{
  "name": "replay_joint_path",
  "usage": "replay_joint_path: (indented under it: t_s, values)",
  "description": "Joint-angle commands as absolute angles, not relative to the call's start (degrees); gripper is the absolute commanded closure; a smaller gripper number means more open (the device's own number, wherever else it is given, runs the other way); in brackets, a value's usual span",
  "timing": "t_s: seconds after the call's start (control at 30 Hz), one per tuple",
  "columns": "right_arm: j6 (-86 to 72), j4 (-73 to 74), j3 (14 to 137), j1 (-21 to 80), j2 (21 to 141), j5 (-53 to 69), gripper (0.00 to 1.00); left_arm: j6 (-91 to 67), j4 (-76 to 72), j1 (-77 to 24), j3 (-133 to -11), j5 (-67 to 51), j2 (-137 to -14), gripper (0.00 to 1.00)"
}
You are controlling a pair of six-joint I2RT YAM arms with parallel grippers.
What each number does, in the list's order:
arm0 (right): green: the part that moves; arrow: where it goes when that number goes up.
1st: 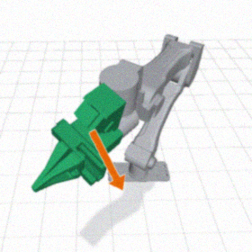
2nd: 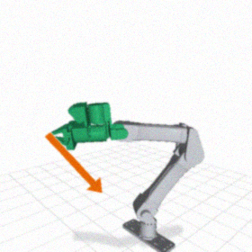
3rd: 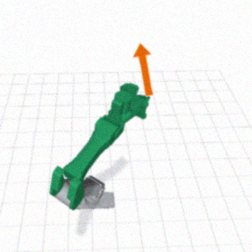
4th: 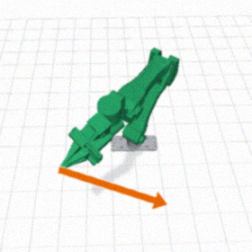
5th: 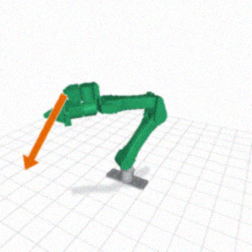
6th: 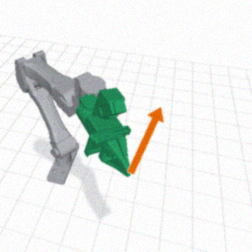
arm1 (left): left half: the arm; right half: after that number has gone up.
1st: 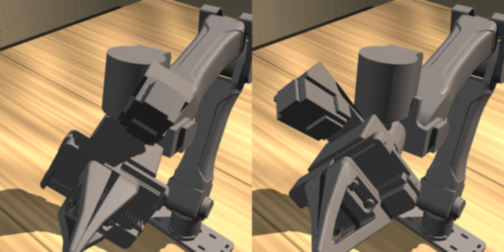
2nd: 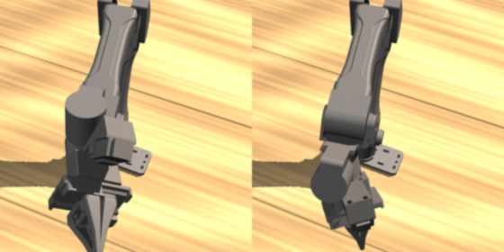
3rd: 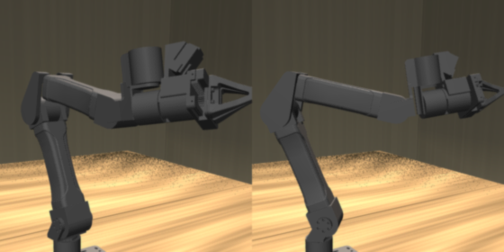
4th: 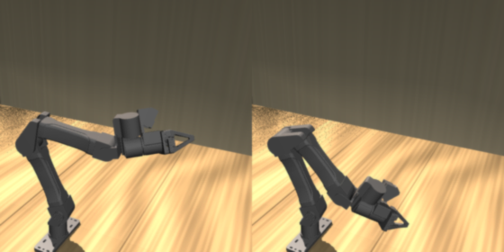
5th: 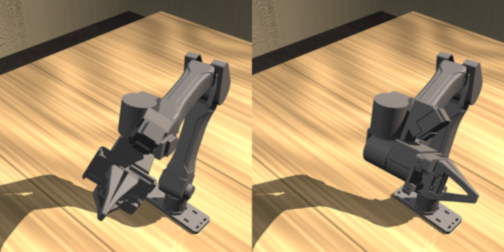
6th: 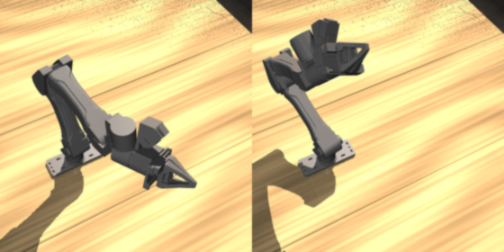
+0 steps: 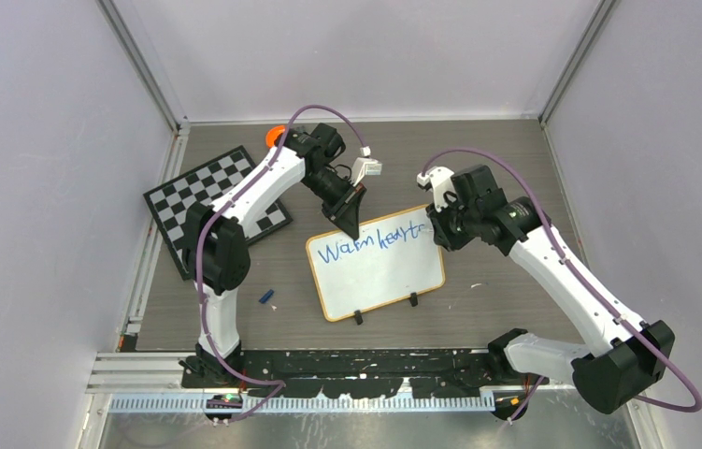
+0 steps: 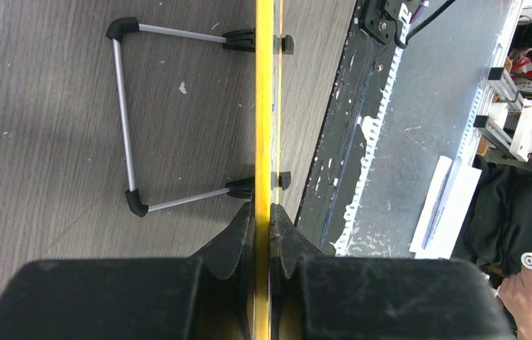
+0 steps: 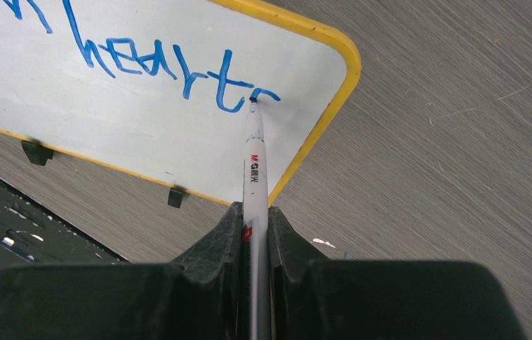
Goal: Write a sentence on the whiteboard
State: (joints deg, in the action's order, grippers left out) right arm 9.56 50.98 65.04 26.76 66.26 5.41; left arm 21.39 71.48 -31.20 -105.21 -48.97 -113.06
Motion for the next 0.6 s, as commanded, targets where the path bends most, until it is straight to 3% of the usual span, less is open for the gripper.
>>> replay_joint_path:
  t_s: [0.0, 0.57]
  values:
    - [11.27, 49.58, 64.21, 26.50, 65.44, 2.99, 1.00, 22.09, 70.21, -32.61, -105.43, -47.11, -115.45, 1.00]
    - [11.27, 51.88, 63.33, 26.17, 65.84, 3.00, 1.00, 21.90, 69.96, -32.54, -105.54, -47.24, -115.68, 1.00]
